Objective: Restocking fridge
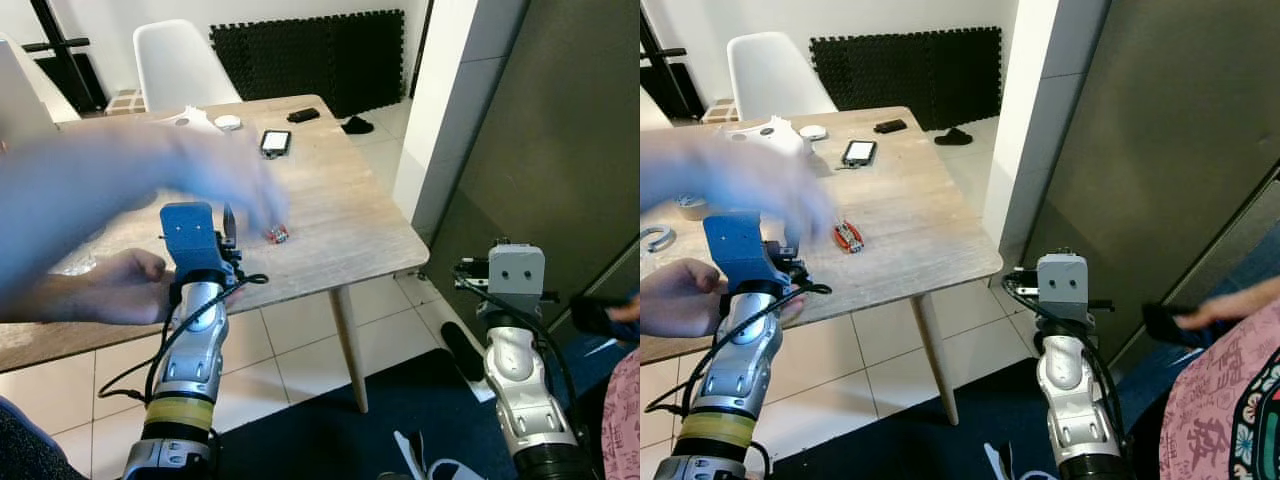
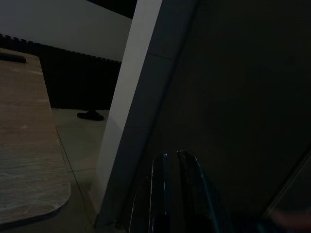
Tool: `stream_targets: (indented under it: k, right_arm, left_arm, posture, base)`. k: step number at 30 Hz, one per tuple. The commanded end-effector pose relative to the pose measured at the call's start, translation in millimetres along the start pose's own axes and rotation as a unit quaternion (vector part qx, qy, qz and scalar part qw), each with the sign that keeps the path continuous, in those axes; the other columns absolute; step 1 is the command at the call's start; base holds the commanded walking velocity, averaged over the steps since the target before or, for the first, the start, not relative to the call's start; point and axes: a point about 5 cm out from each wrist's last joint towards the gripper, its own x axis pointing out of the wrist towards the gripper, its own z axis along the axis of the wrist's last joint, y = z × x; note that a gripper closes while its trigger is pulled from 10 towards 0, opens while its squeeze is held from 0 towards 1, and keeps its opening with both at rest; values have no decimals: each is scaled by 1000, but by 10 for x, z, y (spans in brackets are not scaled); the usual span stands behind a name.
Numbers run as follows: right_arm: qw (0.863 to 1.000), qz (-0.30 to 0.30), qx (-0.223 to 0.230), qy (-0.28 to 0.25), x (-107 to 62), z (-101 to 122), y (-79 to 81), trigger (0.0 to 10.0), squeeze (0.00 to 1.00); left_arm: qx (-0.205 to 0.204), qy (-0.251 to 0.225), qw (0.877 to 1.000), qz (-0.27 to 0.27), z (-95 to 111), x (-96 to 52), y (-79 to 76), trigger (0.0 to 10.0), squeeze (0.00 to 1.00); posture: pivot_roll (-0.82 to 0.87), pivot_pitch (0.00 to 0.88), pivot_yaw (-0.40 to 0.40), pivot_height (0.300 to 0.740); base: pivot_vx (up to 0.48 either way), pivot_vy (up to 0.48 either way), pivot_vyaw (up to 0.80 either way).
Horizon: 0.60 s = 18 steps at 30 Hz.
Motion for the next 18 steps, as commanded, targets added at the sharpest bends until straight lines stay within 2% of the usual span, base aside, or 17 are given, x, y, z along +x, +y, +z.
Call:
stream_targets:
  k: [1, 18]
  right_arm:
    - [1000, -4, 2, 8, -14, -20, -27, 10000, 0]
    - [1000, -3, 1, 9, -8, -24, -33, 10000, 0]
  left_arm:
    - [-2, 16, 1000, -6, -69, -37, -35, 10000, 0]
    - [-2, 16, 1000, -5, -67, -32, -47, 10000, 0]
  posture:
    - [-25, 2, -42, 740]
    - [-25, 0, -46, 740]
  base:
    - [0, 0, 0]
    - [0, 0, 0]
